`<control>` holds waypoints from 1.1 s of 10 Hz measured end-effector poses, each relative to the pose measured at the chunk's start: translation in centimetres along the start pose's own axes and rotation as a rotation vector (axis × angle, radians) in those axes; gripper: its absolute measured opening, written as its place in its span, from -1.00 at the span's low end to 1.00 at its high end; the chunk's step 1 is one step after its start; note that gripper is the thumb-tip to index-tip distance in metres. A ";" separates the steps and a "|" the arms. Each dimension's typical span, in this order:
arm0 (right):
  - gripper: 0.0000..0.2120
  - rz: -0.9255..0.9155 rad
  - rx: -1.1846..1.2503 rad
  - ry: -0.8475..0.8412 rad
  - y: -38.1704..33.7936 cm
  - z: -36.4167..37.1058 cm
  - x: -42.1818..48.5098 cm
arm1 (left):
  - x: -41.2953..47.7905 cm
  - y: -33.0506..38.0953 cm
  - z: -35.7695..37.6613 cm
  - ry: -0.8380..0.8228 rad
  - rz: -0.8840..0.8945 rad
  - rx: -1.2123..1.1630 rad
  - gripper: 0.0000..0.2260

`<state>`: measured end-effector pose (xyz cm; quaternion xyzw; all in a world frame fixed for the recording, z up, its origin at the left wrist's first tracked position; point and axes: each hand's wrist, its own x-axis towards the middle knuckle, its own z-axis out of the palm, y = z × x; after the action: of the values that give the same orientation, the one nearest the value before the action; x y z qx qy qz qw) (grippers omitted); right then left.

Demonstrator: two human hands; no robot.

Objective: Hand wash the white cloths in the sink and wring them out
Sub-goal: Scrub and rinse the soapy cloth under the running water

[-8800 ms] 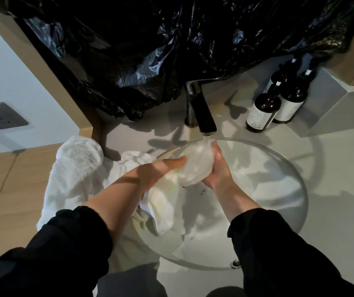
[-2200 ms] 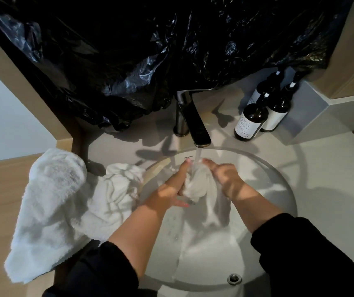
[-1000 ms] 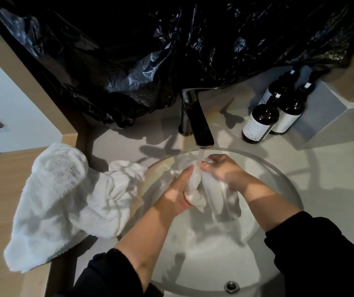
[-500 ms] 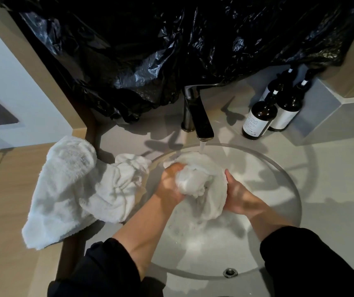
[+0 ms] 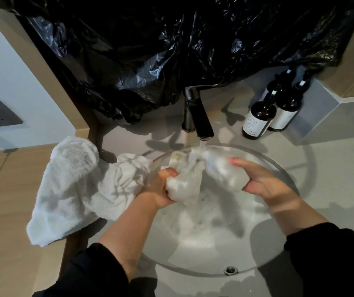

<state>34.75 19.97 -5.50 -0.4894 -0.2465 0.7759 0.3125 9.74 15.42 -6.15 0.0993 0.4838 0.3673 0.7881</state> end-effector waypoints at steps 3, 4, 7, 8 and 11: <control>-0.64 -0.221 -0.305 0.258 1.0 5.6 1.4 | 1.1 -1.1 1.1 -0.158 0.019 0.150 -0.48; -0.36 -0.332 -0.488 0.262 2.5 7.1 2.1 | 2.8 -1.2 1.0 -0.146 0.070 0.096 -0.35; -0.72 -0.543 -0.612 0.490 4.4 8.1 3.5 | 5.3 -2.4 1.9 0.187 0.246 0.056 -0.49; -0.59 -0.399 -0.567 0.337 4.0 6.9 4.0 | 5.1 -2.2 2.2 0.268 0.308 0.101 -0.55; -0.68 -0.326 -0.241 0.469 4.5 6.7 3.0 | 4.9 -1.7 2.7 0.126 0.430 0.375 -0.45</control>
<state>26.53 18.55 -7.71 -0.6427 -0.3331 0.5468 0.4208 14.10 18.05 -8.98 0.3202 0.5592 0.4355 0.6286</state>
